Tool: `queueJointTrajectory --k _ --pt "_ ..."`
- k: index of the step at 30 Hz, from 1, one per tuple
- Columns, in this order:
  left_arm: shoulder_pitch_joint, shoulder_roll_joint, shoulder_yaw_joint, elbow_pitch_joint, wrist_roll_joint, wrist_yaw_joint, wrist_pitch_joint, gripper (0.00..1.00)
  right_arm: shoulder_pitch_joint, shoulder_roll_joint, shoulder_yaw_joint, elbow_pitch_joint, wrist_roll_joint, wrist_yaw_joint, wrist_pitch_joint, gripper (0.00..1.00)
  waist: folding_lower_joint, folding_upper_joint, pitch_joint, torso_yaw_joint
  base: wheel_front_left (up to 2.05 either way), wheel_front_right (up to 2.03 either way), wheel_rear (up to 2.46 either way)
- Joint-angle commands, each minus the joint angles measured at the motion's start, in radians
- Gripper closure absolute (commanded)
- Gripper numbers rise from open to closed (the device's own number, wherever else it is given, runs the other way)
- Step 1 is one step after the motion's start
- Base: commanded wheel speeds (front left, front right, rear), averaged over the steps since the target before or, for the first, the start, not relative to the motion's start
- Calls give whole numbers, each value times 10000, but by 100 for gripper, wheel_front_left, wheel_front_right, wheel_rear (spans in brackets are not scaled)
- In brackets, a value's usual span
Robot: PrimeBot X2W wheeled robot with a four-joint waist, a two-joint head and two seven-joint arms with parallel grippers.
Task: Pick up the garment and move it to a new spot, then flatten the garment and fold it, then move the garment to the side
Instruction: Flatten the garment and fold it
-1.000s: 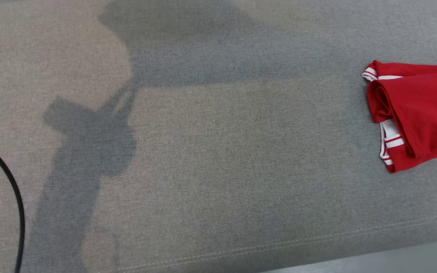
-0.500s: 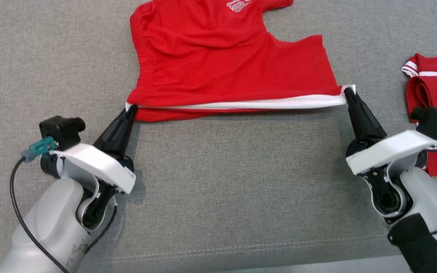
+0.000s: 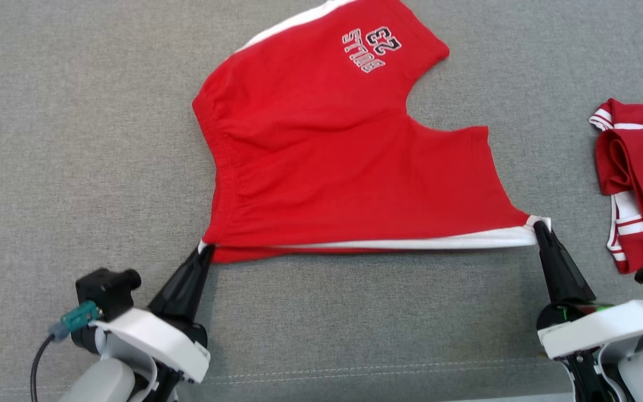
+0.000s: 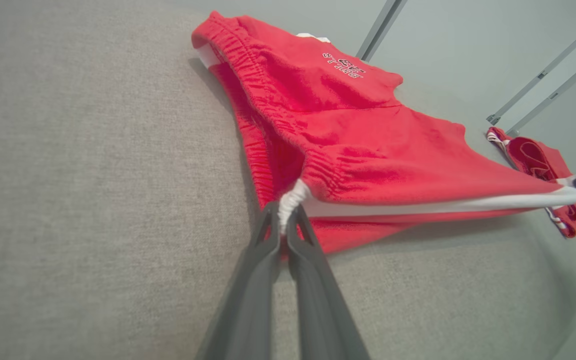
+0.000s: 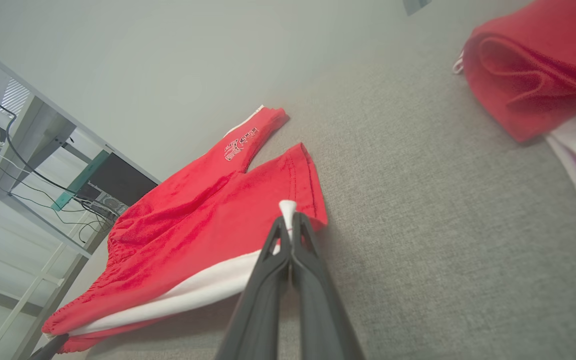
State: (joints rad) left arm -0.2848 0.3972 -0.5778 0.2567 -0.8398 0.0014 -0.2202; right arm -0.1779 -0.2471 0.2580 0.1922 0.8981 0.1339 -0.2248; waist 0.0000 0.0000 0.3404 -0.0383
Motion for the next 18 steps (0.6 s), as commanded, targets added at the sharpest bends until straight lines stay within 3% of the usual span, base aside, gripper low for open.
queueJointTrajectory --k 1,5,6,7,8,12,18 --pt "135 510 488 -424 -46 295 4 100 295 -100 -130 -372 -164 -32 43 100 0 0 -69 60 0 0 0" --pt "643 553 438 -1202 -187 641 263 100 712 133 -385 -642 -393 -32 613 100 0 0 -134 194 0 0 0" --pt "689 541 387 -1256 -238 659 384 100 784 170 -413 -668 -464 -32 792 86 0 0 -160 225 0 0 0" --pt "726 513 352 -1269 -310 667 491 63 854 217 -474 -688 -538 -32 926 45 0 0 -209 248 0 0 0" --pt "767 481 342 -1252 -383 698 569 0 932 265 -545 -715 -594 -32 1056 0 0 0 -266 260 0 0 0" --pt "979 459 258 -1247 -509 744 717 0 1388 346 -1242 -969 -967 -32 1310 0 0 0 -660 314 0 0 0" --pt "1412 723 479 -1561 -254 1334 401 0 1691 382 -2342 -1362 -1968 -32 1459 0 0 0 -1323 309 0 0 0"
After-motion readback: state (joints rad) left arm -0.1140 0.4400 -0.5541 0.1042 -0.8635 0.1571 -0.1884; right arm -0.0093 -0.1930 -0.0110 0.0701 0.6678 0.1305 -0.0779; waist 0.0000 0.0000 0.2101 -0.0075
